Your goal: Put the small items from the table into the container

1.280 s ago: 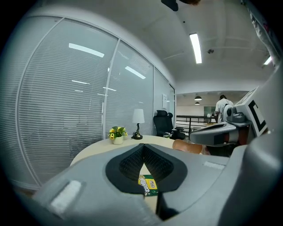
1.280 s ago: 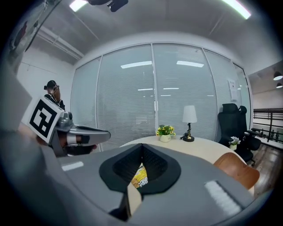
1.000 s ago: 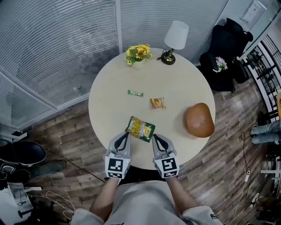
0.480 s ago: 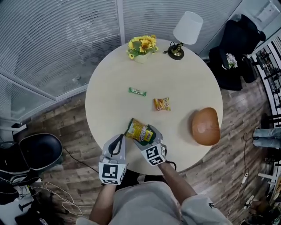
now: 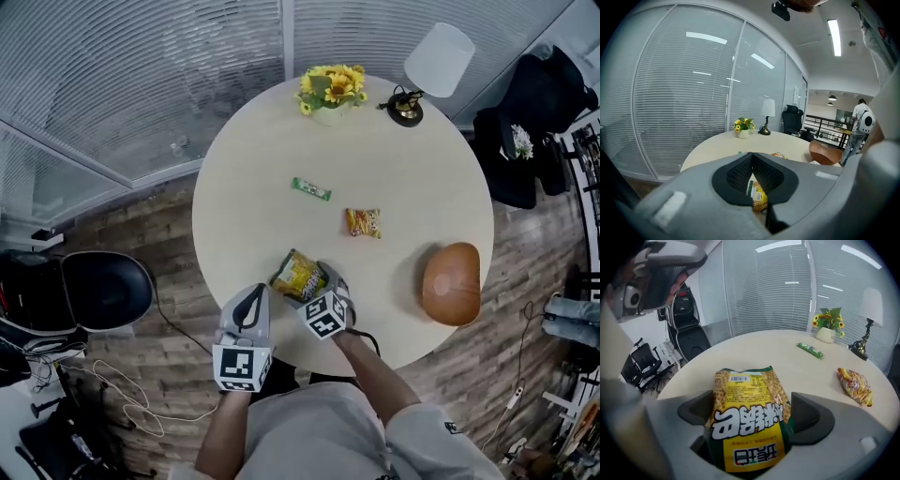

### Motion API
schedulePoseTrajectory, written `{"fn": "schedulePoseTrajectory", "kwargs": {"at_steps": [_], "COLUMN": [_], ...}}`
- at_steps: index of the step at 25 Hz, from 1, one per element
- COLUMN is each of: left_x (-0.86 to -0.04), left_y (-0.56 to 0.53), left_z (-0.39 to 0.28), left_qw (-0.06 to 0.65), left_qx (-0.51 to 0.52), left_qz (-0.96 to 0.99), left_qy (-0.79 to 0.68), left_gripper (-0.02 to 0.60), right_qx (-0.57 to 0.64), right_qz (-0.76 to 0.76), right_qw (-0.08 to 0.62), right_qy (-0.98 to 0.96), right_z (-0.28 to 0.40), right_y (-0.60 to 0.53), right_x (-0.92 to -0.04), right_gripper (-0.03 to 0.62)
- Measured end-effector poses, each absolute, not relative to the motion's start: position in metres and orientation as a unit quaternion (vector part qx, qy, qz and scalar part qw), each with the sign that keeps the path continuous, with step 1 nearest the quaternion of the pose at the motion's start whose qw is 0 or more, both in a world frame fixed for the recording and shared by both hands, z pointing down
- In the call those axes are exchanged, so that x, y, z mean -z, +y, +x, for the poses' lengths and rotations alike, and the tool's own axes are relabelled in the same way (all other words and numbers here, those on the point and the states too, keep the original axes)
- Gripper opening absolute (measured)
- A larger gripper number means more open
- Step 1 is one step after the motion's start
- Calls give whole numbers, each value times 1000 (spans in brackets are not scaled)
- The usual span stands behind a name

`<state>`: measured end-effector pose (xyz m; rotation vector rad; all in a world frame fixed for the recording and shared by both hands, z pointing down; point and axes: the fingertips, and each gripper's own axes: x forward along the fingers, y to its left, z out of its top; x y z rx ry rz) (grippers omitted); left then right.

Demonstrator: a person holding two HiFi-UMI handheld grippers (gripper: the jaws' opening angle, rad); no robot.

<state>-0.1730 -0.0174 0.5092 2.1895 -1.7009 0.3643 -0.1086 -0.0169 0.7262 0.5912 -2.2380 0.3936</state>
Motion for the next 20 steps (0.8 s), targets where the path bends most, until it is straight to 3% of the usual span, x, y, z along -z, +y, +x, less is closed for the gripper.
{"fn": "schedulePoseTrajectory", "kwargs": {"at_steps": [4, 10, 16, 20], "left_x": [-516, -513, -507, -497], "left_y": [-21, -30, -47, -58], "left_z": [-172, -161, -129, -91], "left_qw": [172, 172, 161, 148], "left_qx": [-132, -135, -133, -129], "left_qz": [766, 773, 795, 816], "left_qy": [-605, -595, -570, -543], "left_gripper": [-3, -3, -3, -3], "right_qx": [-156, -169, -189, -160], "right_qz": [223, 253, 339, 442], "right_qw": [407, 372, 299, 254], "right_qy": [-872, -877, -872, -845], "right_z": [-106, -97, -43, 51], "right_y": [-13, -23, -50, -70], "right_x": [-721, -695, -634, -570], "right_gripper": [311, 140, 137, 137]}}
